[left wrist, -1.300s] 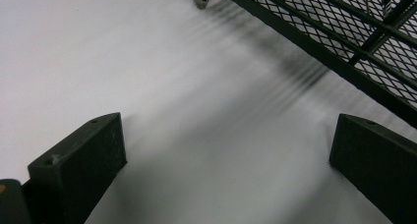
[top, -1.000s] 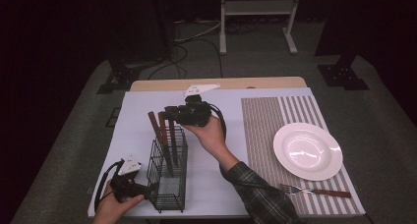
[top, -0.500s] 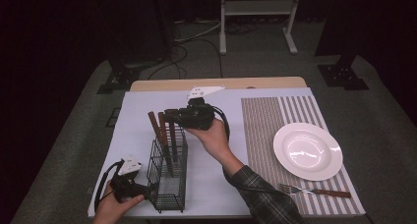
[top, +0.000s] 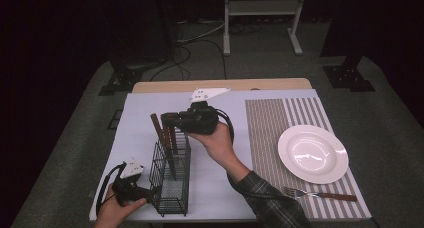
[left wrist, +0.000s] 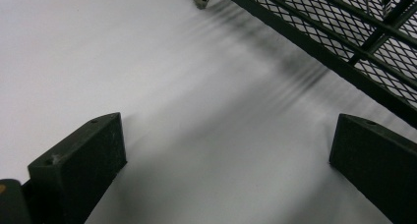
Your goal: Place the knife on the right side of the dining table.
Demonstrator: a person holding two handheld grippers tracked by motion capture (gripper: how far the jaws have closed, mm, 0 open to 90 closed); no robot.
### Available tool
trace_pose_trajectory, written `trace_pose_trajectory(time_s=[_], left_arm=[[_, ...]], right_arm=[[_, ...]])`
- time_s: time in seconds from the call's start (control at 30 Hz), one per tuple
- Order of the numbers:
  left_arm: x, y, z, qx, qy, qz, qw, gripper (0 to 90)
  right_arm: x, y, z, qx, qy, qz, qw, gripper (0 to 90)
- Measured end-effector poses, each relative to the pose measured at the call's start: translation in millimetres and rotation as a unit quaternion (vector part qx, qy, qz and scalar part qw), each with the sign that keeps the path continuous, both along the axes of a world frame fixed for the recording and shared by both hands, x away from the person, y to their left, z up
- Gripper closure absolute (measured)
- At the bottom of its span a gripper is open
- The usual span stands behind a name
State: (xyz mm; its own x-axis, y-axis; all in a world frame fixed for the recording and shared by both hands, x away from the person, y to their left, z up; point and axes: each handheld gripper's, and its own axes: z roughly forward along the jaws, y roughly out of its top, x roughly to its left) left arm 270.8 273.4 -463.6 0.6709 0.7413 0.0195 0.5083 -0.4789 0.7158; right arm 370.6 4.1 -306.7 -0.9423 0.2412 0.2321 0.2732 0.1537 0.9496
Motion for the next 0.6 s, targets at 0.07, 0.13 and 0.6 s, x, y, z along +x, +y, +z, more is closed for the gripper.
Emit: trace_pose_trajectory(time_s=[0.07,0.13,0.6], left_arm=[[0.0,0.2,0.1,0.001,0.0,-0.001,1.0,0.0],[0.1,0.3,0.2,0.002,0.001,-0.002,1.0,0.0],[-0.1,0.0,0.0,0.0,0.001,0.0,1.0,0.0]], right_arm=[[-1.2,-0.3,3.7,0.0,-0.01,-0.004,0.9999,77.6],[-2.4,-0.4,6.9,-0.004,-0.017,-0.008,0.9998,77.8],[-5.3,-4.7,28.2,-0.01,-0.04,-0.029,0.9987,78.7]])
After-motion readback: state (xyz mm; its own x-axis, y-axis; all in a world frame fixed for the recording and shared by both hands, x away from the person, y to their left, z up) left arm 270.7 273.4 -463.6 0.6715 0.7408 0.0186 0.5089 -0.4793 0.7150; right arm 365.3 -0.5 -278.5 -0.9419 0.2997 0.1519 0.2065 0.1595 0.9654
